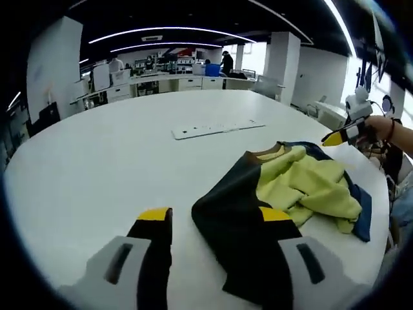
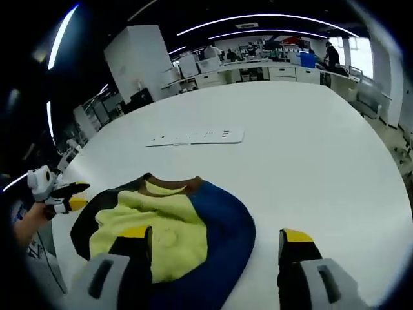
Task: Fold the garment on the visible template until the final outline fits inside the template.
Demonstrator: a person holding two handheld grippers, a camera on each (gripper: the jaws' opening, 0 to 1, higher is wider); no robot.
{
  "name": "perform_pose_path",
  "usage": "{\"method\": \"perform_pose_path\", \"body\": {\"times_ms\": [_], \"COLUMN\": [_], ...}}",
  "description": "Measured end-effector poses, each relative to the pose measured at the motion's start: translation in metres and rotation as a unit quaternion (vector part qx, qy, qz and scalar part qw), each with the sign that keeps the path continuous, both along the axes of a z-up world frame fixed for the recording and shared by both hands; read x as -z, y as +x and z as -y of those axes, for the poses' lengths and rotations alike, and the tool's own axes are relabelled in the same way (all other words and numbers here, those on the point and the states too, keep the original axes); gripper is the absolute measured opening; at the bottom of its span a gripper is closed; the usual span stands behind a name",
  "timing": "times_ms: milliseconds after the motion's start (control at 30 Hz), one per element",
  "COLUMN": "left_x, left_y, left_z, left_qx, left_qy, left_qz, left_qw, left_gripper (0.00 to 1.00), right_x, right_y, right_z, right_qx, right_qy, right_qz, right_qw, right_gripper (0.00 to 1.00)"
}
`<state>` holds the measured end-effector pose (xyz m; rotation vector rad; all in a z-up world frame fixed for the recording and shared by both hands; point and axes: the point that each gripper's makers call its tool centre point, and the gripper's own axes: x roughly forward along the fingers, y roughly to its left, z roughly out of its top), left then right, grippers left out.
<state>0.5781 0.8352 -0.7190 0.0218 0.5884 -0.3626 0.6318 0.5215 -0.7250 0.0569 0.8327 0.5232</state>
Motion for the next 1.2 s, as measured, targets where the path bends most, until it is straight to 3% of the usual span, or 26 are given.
{"method": "perform_pose_path", "body": {"times_ms": [367,633,900,1033,1200], "left_x": [-0.016,-0.024,-0.014,-0.009,0.000], "left_y": [-0.030,-0.051,-0.068,-0.074,-0.086], "left_z": [0.011,0.025,0.032,0.032,0.031], "left_qx": [0.013,0.027,0.032,0.021,0.014], "left_qy": [-0.023,-0.029,-0.009,-0.018,0.015], "left_qz": [0.009,0.012,0.006,0.002,0.001], "left_qw": [0.9996,0.9991,0.9994,0.9996,0.9998], "left_gripper": [0.66,0.66,0.62,0.61,0.57], "right_x": [-0.007,-0.004,0.005,0.010,0.014], "right_y": [-0.041,-0.073,-0.100,-0.111,-0.123], "right_z": [0.000,0.000,-0.001,-0.002,-0.004], "right_qx": [-0.009,-0.016,-0.012,-0.010,0.004], "right_qy": [0.007,-0.003,-0.006,-0.014,-0.013], "right_qz": [-0.003,-0.004,-0.007,-0.006,-0.002], "right_qw": [0.9999,0.9999,0.9999,0.9998,0.9999], "right_gripper": [0.88,0.86,0.82,0.79,0.76]}}
